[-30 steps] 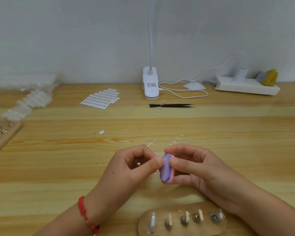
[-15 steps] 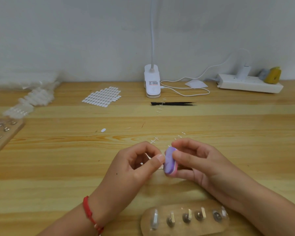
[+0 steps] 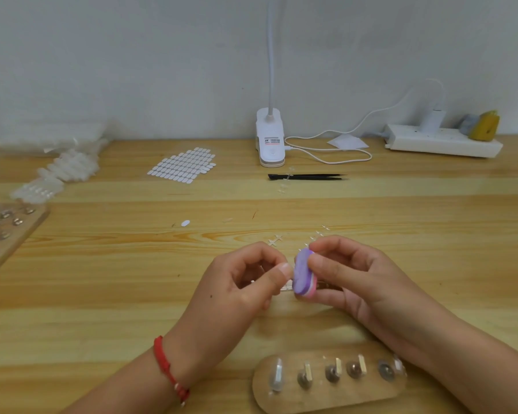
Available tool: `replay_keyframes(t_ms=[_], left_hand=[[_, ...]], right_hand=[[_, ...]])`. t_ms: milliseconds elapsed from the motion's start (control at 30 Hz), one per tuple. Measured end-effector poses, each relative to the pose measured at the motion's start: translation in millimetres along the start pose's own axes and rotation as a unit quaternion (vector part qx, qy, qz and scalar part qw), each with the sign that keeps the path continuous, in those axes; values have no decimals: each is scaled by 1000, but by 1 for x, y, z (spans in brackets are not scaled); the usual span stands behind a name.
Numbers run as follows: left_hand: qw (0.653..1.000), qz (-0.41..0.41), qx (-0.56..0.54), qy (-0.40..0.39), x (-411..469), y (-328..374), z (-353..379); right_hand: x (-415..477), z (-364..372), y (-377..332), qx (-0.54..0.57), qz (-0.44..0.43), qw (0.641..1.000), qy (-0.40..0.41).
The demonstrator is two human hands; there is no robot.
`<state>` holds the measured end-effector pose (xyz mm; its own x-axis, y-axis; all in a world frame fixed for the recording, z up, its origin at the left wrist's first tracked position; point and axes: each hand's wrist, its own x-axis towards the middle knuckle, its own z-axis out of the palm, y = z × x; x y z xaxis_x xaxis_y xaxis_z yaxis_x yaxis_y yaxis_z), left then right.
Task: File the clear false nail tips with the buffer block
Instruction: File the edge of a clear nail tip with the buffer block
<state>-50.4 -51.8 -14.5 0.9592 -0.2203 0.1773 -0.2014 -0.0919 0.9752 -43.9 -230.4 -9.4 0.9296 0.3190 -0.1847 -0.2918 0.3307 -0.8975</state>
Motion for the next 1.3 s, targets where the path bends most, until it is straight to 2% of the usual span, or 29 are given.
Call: replay_keyframes(t_ms=[100, 200, 333, 467, 700, 967, 1300], left_hand=[[1000, -5, -6, -3, 0, 0, 1], [999, -7, 17, -26, -1, 1, 2], [1000, -13, -16, 20, 1, 1, 0], [1000, -7, 8, -24, 0, 2, 2], [1000, 3, -3, -1, 0, 3, 2], [999, -8, -13, 38, -1, 3, 3], [999, -11, -31, 26, 1, 6, 5]], right_hand=[[0, 2, 1, -27, 2, 1000, -15], [1, 0, 1, -1, -3, 1000, 13], [-1, 2, 0, -36, 6, 999, -20], [2, -2, 0, -9, -2, 1000, 2], [4, -5, -3, -37, 15, 998, -51], [1, -3, -5, -11, 35, 998, -49], [5, -8, -5, 8, 32, 998, -52]])
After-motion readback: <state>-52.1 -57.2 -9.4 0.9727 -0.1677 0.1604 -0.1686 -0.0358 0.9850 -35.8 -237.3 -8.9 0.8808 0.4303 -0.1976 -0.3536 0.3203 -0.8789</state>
